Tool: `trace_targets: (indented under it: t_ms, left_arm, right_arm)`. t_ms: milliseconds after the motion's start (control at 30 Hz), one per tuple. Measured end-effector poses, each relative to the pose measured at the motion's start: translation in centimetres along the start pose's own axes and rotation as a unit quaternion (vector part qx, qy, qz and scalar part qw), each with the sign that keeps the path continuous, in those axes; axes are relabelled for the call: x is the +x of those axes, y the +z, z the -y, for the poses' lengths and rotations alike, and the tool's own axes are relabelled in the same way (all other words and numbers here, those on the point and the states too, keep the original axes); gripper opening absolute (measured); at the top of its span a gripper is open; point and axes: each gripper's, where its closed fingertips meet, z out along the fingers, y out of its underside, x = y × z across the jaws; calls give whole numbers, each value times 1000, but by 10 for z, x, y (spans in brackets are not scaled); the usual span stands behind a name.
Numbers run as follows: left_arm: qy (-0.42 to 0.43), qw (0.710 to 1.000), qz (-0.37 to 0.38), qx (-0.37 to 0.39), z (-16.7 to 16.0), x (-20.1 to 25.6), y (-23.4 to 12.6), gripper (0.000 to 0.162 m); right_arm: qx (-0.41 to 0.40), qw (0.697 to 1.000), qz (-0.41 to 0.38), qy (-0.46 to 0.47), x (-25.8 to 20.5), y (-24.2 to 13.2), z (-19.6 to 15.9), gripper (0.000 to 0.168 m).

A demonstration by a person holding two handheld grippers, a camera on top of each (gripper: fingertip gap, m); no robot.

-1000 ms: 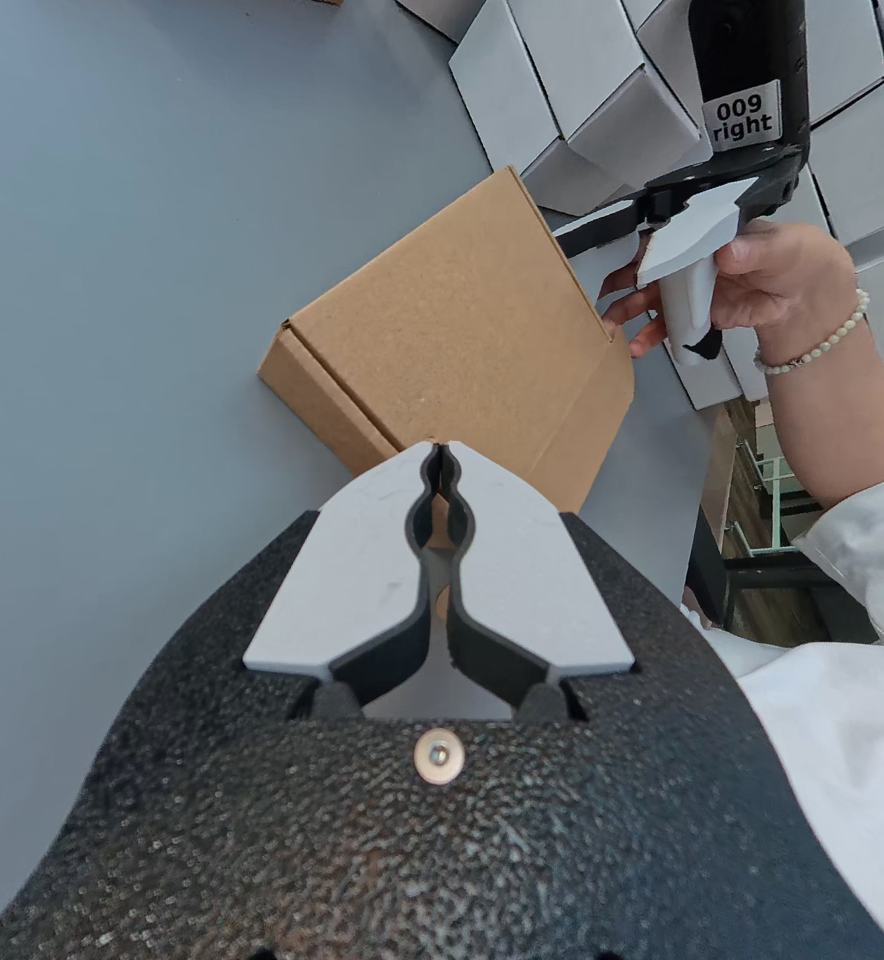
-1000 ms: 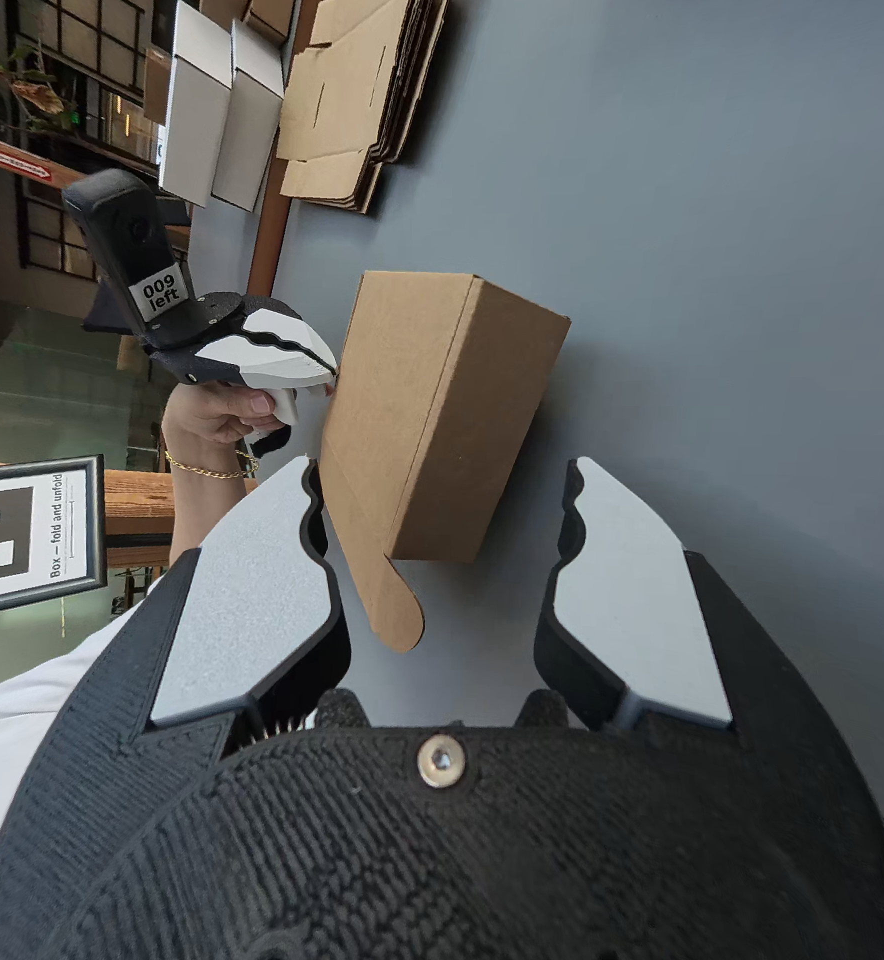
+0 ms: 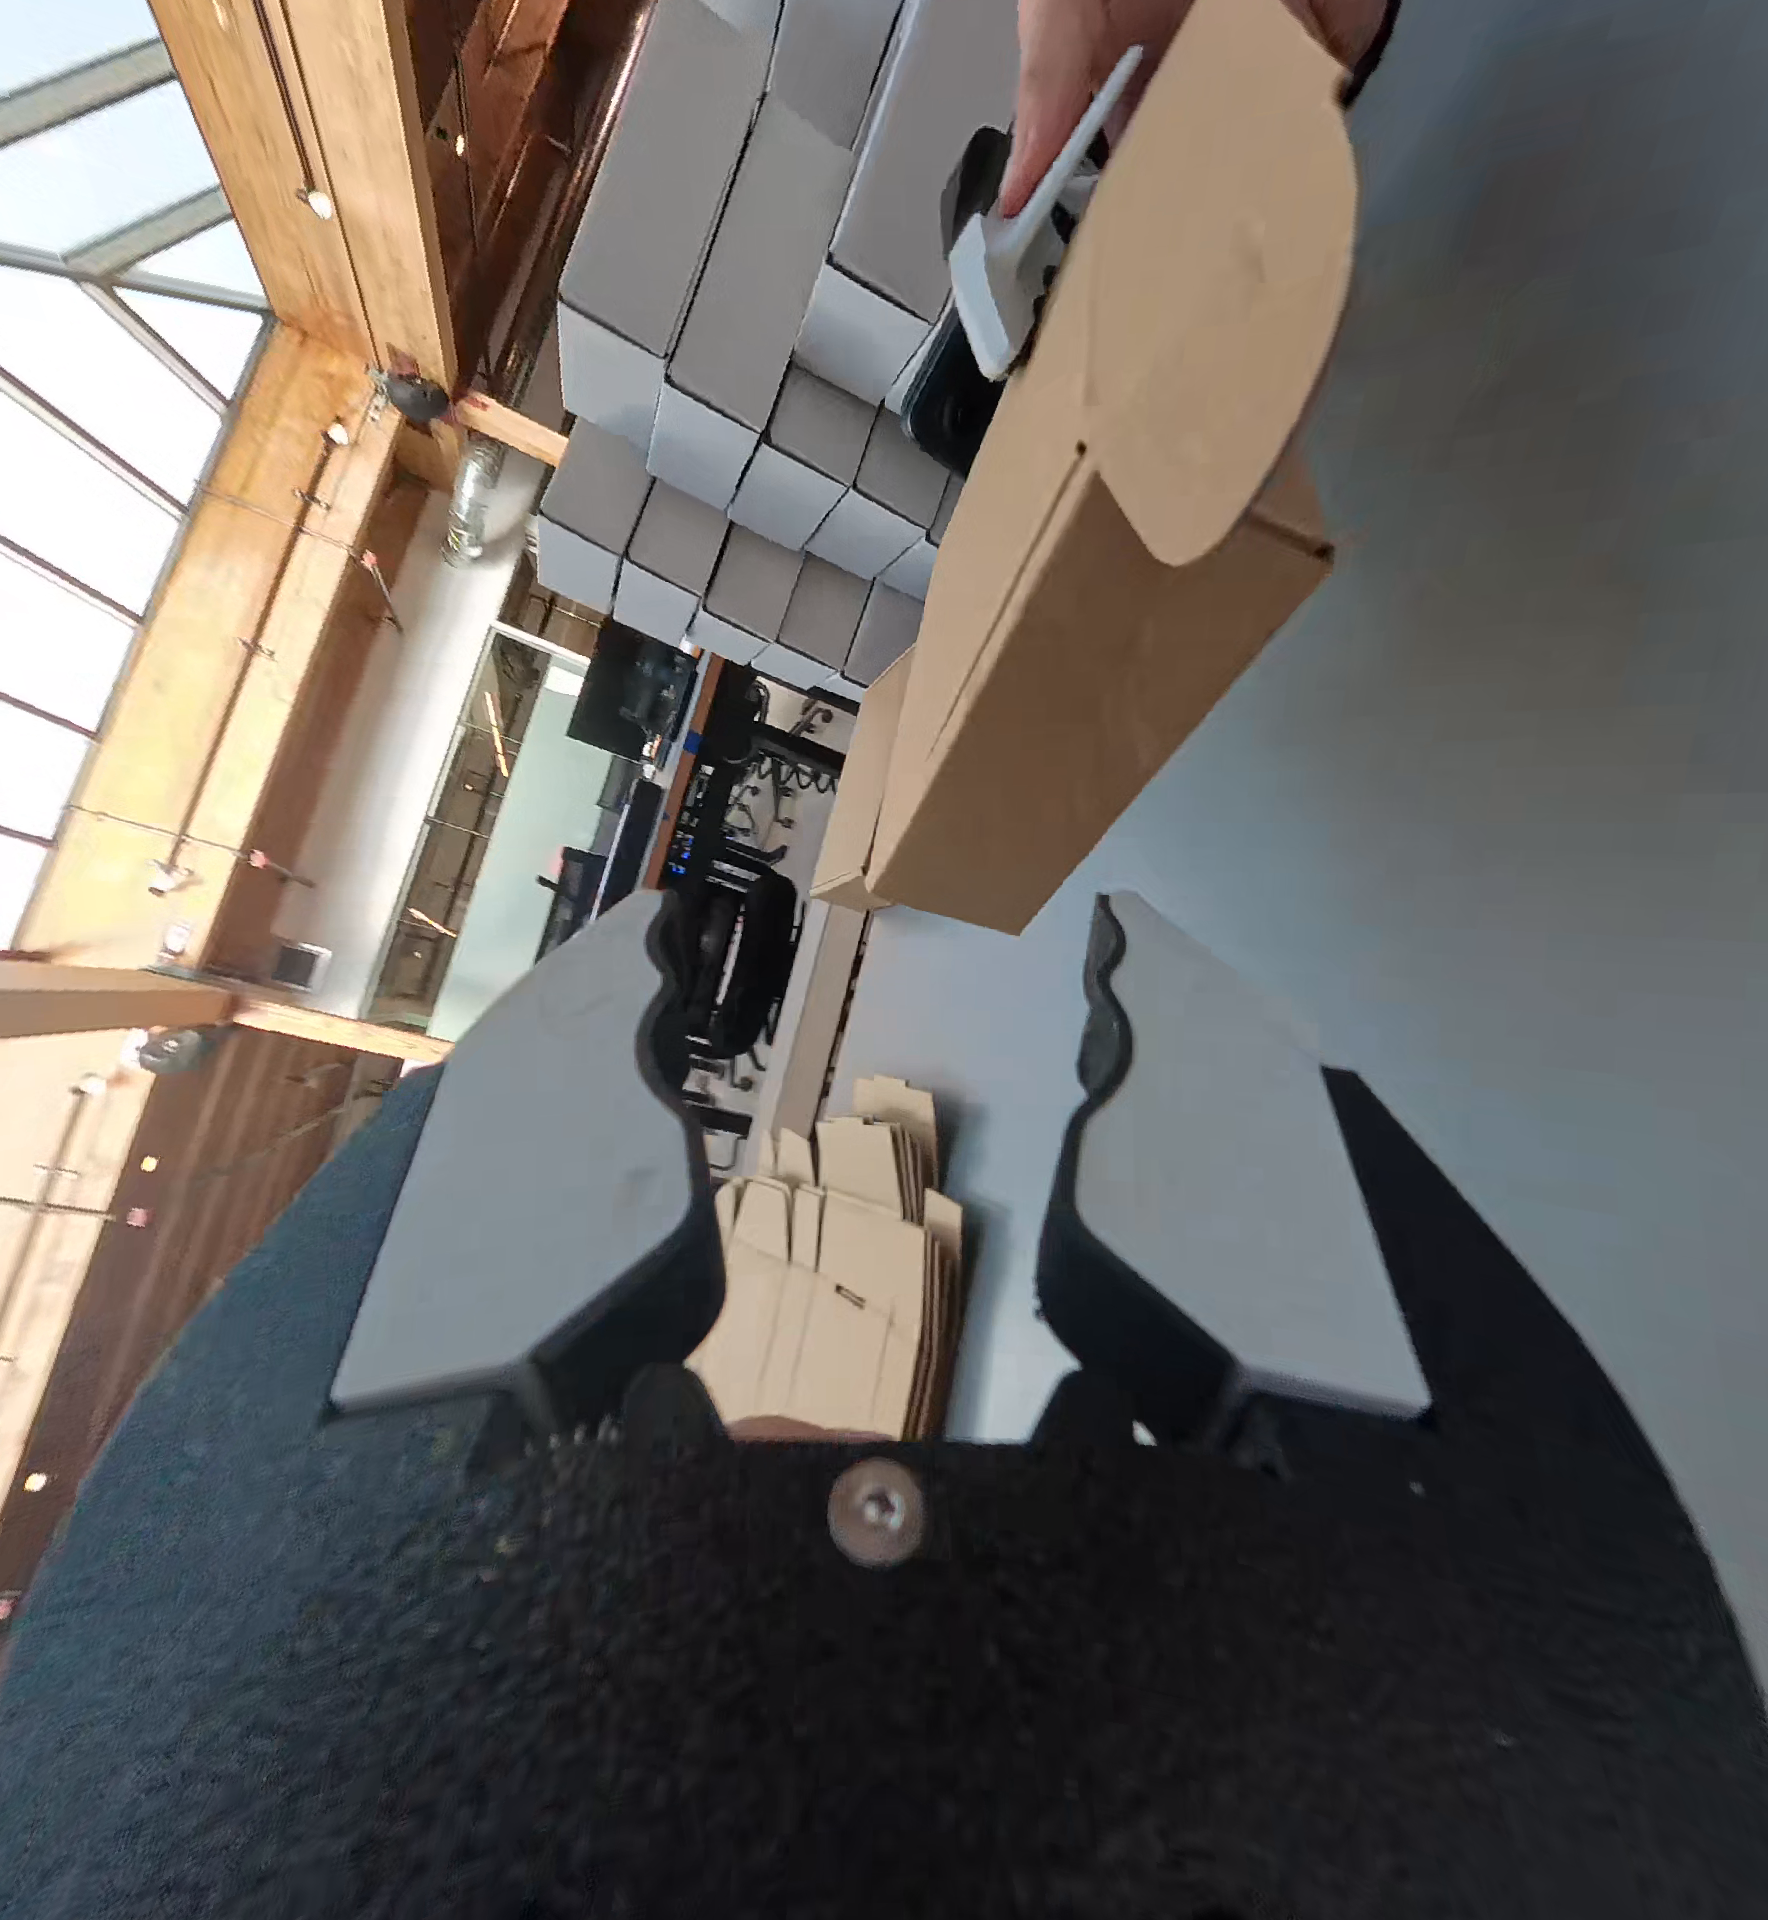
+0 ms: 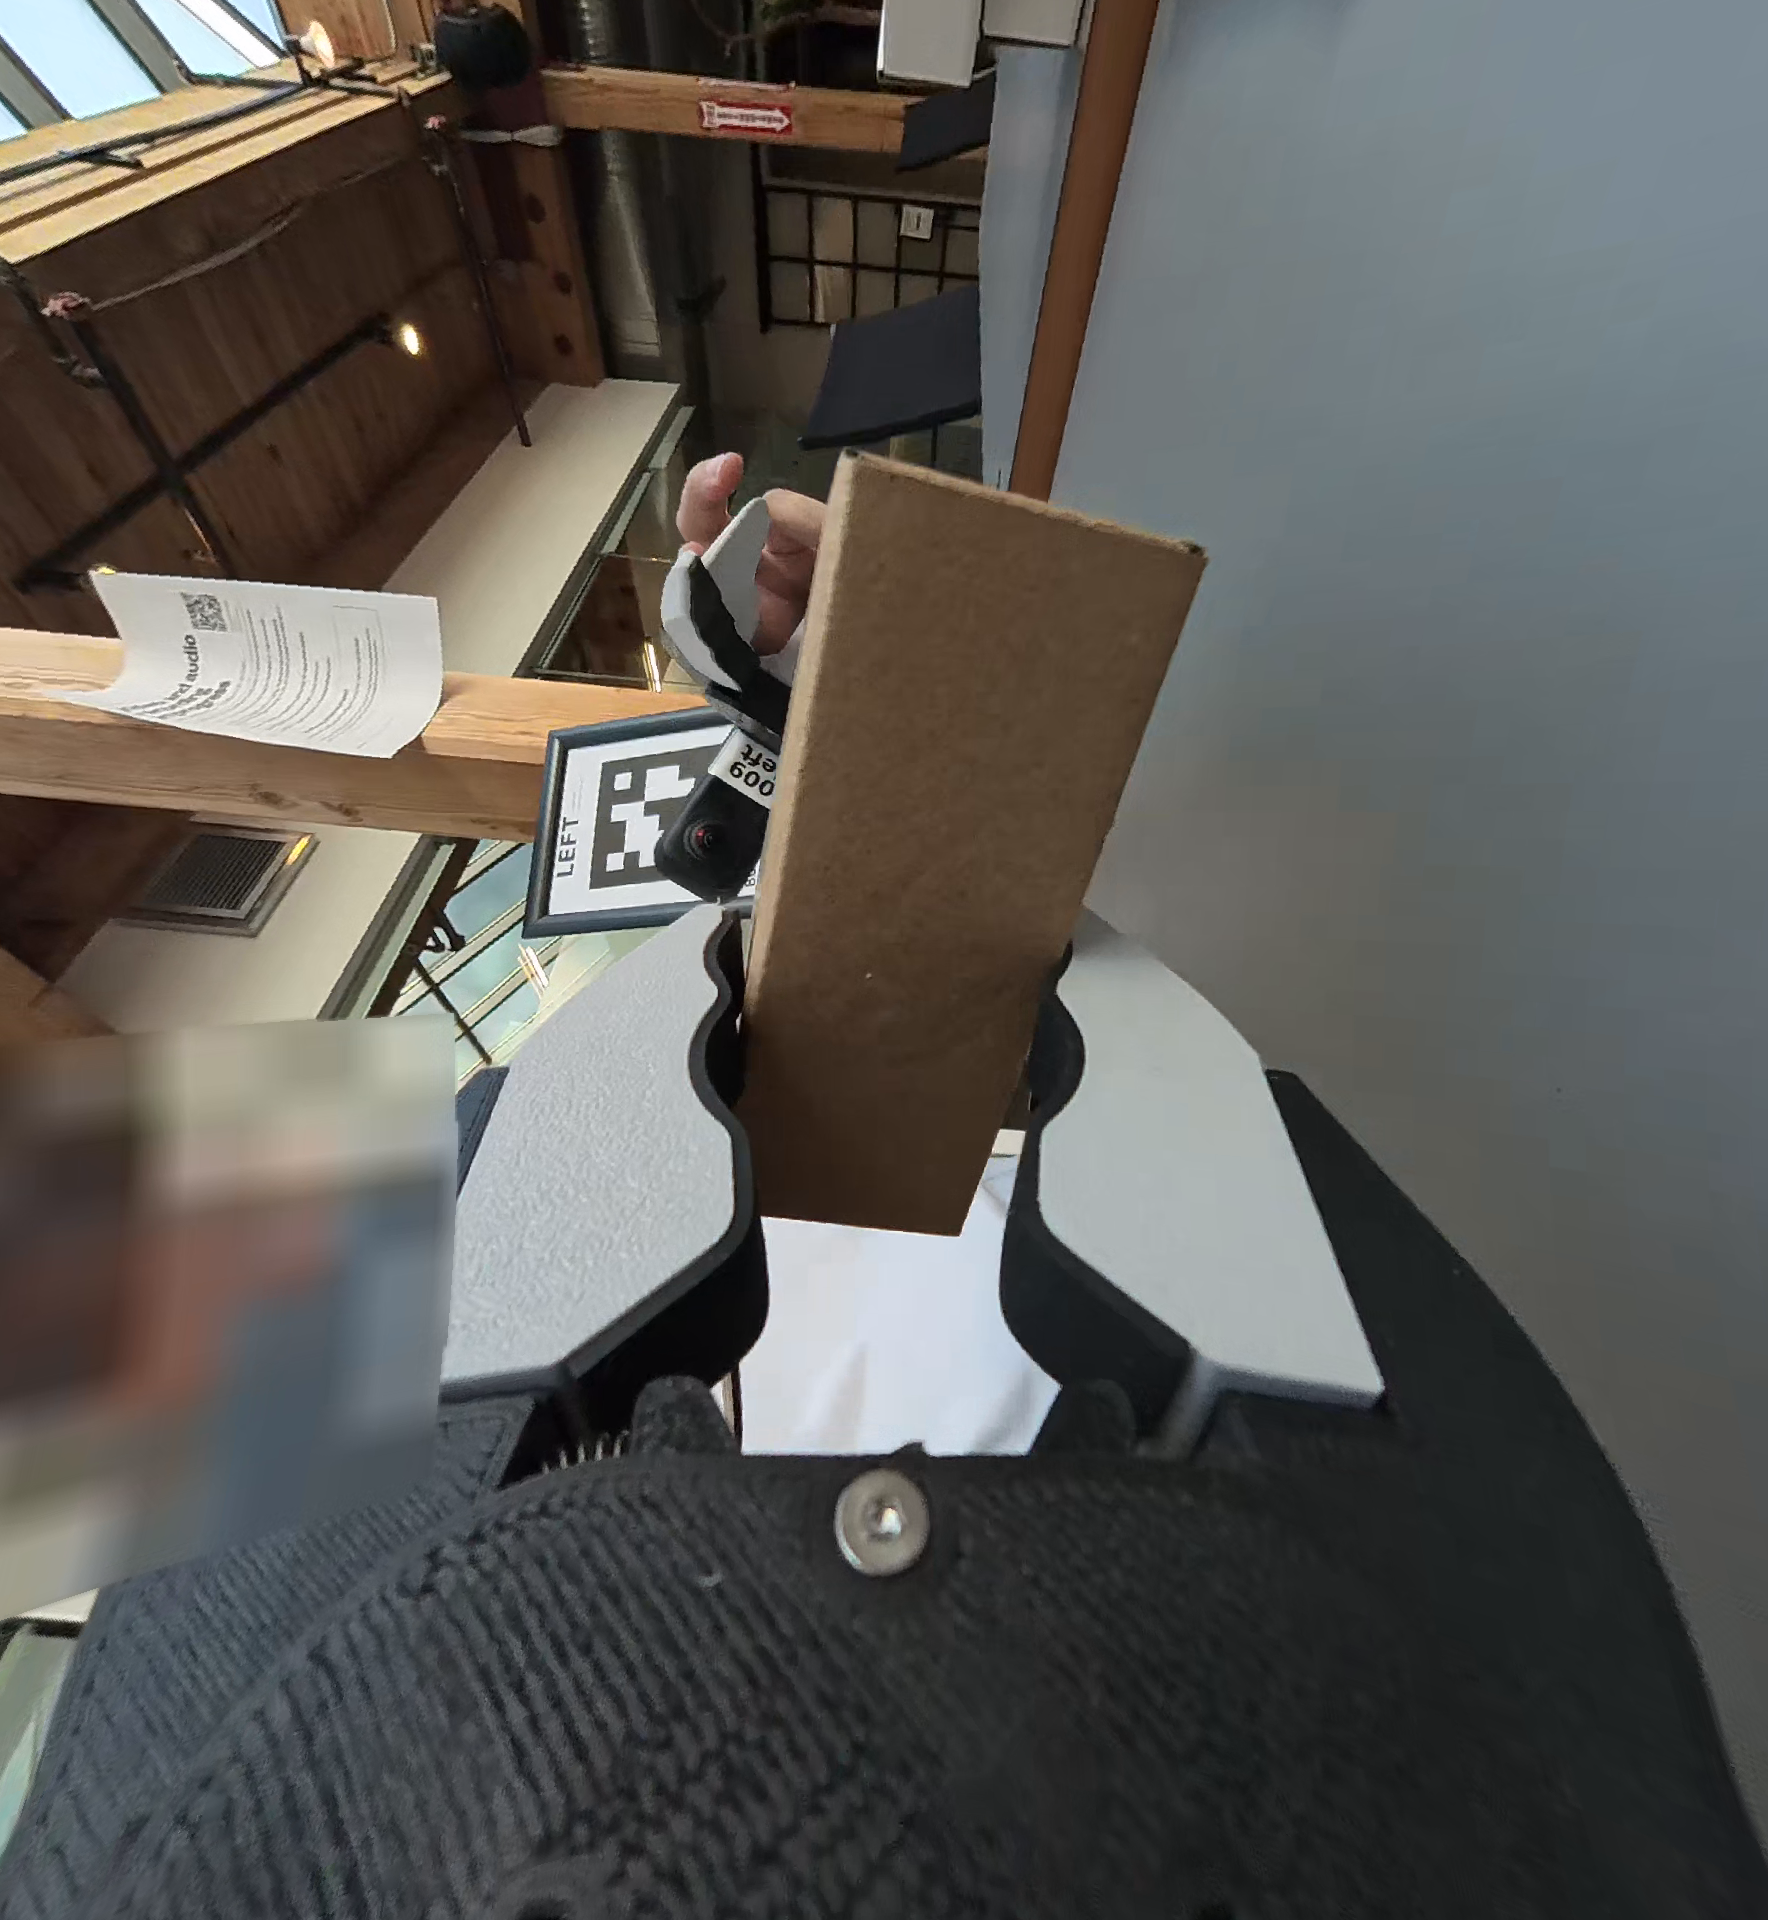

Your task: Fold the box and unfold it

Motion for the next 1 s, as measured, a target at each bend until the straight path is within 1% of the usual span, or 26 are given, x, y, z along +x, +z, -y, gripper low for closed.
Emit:
trace_targets:
  t_ms: [33, 100, 200, 267, 333, 433, 500, 567, 633, 833, 900, 967, 1000]
  left_arm:
    - [44, 999, 3, 1, 6, 4, -3, 75]
    - [126, 992, 13, 14, 21, 13, -6, 75]
    - [219, 975, 34, 30, 38, 23, -5, 75]
    - [249, 966, 49, 40, 46, 24, -4, 74]
    - [253, 964, 57, 55, 56, 24, -3, 75]
    - [281, 957, 46, 61, 63, 31, 2, 75]
    - [303, 950, 40, 62, 64, 36, 6, 70]
    - [307, 948, 38, 74, 70, 40, 7, 62]
    - [311, 946, 32, 89, 79, 45, 7, 60]
    - [296, 953, 39, 46, 73, 48, 12, 55]
    - [259, 964, 39, 41, 76, 43, 10, 55]
    - [177, 983, 32, 48, 80, 31, 6, 54]
    - [135, 989, 30, 55, 82, 23, 3, 54]
  right_arm:
    - [-10, 1000, 3, 0, -1, 3, -2, 54]
    - [-20, 1000, 13, -3, -7, 9, -4, 54]
    - [-42, 999, 33, -4, -15, 19, -9, 54]
    - [-54, 998, 18, -5, -12, 24, -13, 54]
    - [-57, 998, 25, 2, -14, 27, -16, 54]
    - [-66, 998, 21, 5, -13, 30, -20, 54]
    - [-74, 997, 20, 8, -13, 33, -23, 54]
    - [-77, 997, 14, 12, -11, 37, -25, 54]
    - [-68, 997, 22, 15, -13, 38, -22, 53]
    - [-47, 999, 18, 4, -9, 34, -18, 53]
    - [-40, 999, 15, -20, -13, 33, -19, 56]
    - [-9, 998, 20, -61, -26, 25, -12, 70]
    - [14, 996, 26, -79, -36, 18, -6, 81]
